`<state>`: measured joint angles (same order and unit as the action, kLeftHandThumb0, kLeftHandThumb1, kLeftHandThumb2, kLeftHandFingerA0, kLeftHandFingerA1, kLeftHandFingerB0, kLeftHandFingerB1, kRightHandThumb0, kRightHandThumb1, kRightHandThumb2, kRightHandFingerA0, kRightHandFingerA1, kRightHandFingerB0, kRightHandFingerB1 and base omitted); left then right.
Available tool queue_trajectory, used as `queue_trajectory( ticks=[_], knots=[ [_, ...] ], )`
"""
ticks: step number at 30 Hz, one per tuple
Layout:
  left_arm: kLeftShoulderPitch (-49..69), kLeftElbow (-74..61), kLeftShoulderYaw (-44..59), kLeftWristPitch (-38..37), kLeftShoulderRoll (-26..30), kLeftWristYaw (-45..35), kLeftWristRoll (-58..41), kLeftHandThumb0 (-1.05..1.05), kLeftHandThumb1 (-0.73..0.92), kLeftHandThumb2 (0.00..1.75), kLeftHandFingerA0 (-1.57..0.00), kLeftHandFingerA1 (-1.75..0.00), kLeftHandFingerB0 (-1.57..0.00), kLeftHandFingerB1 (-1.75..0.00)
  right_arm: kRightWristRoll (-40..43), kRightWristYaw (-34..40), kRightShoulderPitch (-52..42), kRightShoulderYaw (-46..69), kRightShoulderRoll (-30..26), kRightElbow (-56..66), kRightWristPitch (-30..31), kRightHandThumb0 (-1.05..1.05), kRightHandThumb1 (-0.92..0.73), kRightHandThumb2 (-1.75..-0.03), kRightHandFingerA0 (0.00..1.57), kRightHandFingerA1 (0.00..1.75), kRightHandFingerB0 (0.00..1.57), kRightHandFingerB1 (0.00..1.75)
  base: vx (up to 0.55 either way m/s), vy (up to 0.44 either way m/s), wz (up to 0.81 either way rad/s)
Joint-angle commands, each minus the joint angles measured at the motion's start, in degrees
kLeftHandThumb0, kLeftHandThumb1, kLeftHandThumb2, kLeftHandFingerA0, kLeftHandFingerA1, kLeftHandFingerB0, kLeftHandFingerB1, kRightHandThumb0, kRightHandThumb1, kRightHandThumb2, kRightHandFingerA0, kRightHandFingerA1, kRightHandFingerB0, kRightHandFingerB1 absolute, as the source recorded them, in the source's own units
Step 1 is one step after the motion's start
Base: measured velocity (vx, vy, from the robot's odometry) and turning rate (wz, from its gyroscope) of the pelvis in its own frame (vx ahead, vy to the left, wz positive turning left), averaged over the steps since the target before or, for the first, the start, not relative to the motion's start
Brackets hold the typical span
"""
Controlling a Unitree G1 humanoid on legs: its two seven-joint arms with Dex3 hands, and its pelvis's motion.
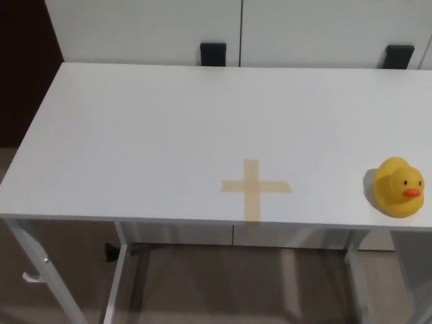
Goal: The robot uses its right hand to push the yellow duck toy to the center of the white desk.
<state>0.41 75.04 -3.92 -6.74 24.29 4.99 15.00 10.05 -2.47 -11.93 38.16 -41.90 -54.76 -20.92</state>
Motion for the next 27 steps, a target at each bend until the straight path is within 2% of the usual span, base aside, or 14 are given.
queue_trajectory(
  ticks=[1,2,3,4,5,6,7,9,11,12,13,14,23,27],
  knots=[
    [-0.76,0.19,-0.47,-2.66,1.18,0.61,0.76,-0.13,0.66,0.68,-0.84,-0.69,-0.82,-0.58,2.48,2.41,8.84,-0.18,-0.93,12.48,2.96,-0.88,-0.74,-1.07,0.26,0.63,0.09,0.48,0.00,0.000,0.00],
    [-0.83,0.26,-0.66,-2.69,1.22,0.65,0.97,-0.13,0.66,0.68,-0.84,-0.69,-0.82,-0.58,2.67,2.33,9.96,-0.37,-0.66,13.78,3.38,-0.88,-0.74,-1.07,0.26,0.63,0.09,0.48,0.00,0.000,0.00],
    [-0.89,0.28,-0.74,-2.73,1.26,0.74,1.04,-0.16,0.67,0.64,-0.85,-0.68,-0.80,-0.57,2.42,2.73,12.22,-1.06,-0.25,15.49,5.18,-0.85,-0.88,-0.67,0.34,0.56,0.20,0.41,0.00,0.000,0.00],
    [-0.92,0.26,-0.73,-2.76,1.28,0.82,0.98,-0.16,0.67,0.64,-0.85,-0.68,-0.80,-0.57,2.00,3.28,14.37,-1.84,0.06,16.70,7.09,-0.85,-0.88,-0.67,0.34,0.56,0.20,0.41,0.00,0.000,0.00],
    [-0.93,0.27,-0.74,-2.76,1.28,0.84,0.97,-0.17,0.68,0.62,-0.86,-0.67,-0.80,-0.55,1.87,3.41,14.78,-1.93,0.18,17.14,7.66,-0.93,-0.71,-0.64,0.57,0.52,0.48,0.47,0.00,0.000,0.00],
    [-0.94,0.29,-0.76,-2.77,1.28,0.85,0.96,-0.17,0.68,0.62,-0.86,-0.67,-0.80,-0.55,1.71,3.50,14.71,-1.74,0.37,17.77,8.27,-0.93,-0.71,-0.64,0.57,0.52,0.48,0.47,0.00,0.000,0.00],
    [-0.88,0.29,-0.72,-2.88,1.17,0.86,0.88,-0.18,0.66,0.62,-0.87,-0.69,-0.81,-0.57,0.58,3.95,16.62,-3.18,0.84,18.13,8.69,-1.01,-0.77,-0.75,0.37,0.59,0.31,0.47,0.00,0.000,0.00],
    [-0.78,0.21,-0.73,-3.11,1.04,0.91,0.82,-0.18,0.66,0.63,-0.85,-0.71,-0.81,-0.58,-0.48,3.03,20.49,-6.99,2.65,20.29,10.15,-0.83,-0.88,-0.67,0.33,0.43,0.29,0.32,0.01,-0.001,0.06],
    [-0.77,0.12,-0.82,-3.21,1.08,0.96,0.89,-0.18,0.66,0.63,-0.85,-0.71,-0.81,-0.58,0.24,1.20,21.73,-8.99,4.13,22.70,11.66,-0.83,-0.88,-0.67,0.33,0.43,0.29,0.32,0.00,0.000,0.00],
    [-0.78,0.14,-0.88,-3.25,1.14,0.93,0.95,-0.18,0.68,0.63,-0.85,-0.68,-0.80,-0.57,0.03,0.39,24.06,-11.34,5.46,22.87,13.67,-0.76,-0.70,-1.07,0.21,0.47,0.18,0.44,0.00,0.000,0.00],
    [-0.78,0.14,-0.90,-3.26,1.15,0.92,0.96,-0.18,0.68,0.63,-0.85,-0.68,-0.80,-0.57,-0.02,0.32,24.62,-11.95,5.74,22.91,14.30,-0.76,-0.70,-1.07,0.21,0.47,0.18,0.44,0.00,0.000,0.00],
    [-0.90,0.11,-0.61,-3.07,1.10,0.67,0.61,-0.18,0.69,0.65,-0.86,-0.71,-0.81,-0.57,-0.31,-1.14,26.15,-14.14,6.93,22.32,14.00,-0.74,-0.92,-0.69,0.24,0.32,0.22,0.29,0.00,0.000,0.00],
    [-1.11,0.08,-0.30,-2.75,0.71,0.71,0.32,-0.18,0.68,0.63,-0.86,-0.69,-0.81,-0.56,-1.23,-2.74,29.35,-22.27,13.40,28.64,19.22,-0.73,-0.92,-0.71,0.23,0.37,0.21,0.33,0.00,0.000,0.00],
    [-1.33,-0.10,-0.45,-2.39,0.79,0.47,0.44,-0.18,0.67,0.65,-0.85,-0.72,-0.82,-0.58,-3.52,-3.00,31.99,-25.59,15.75,23.72,16.90,-0.75,-0.91,-0.70,0.25,0.38,0.20,0.34,0.00,0.000,0.00]
  ],
)
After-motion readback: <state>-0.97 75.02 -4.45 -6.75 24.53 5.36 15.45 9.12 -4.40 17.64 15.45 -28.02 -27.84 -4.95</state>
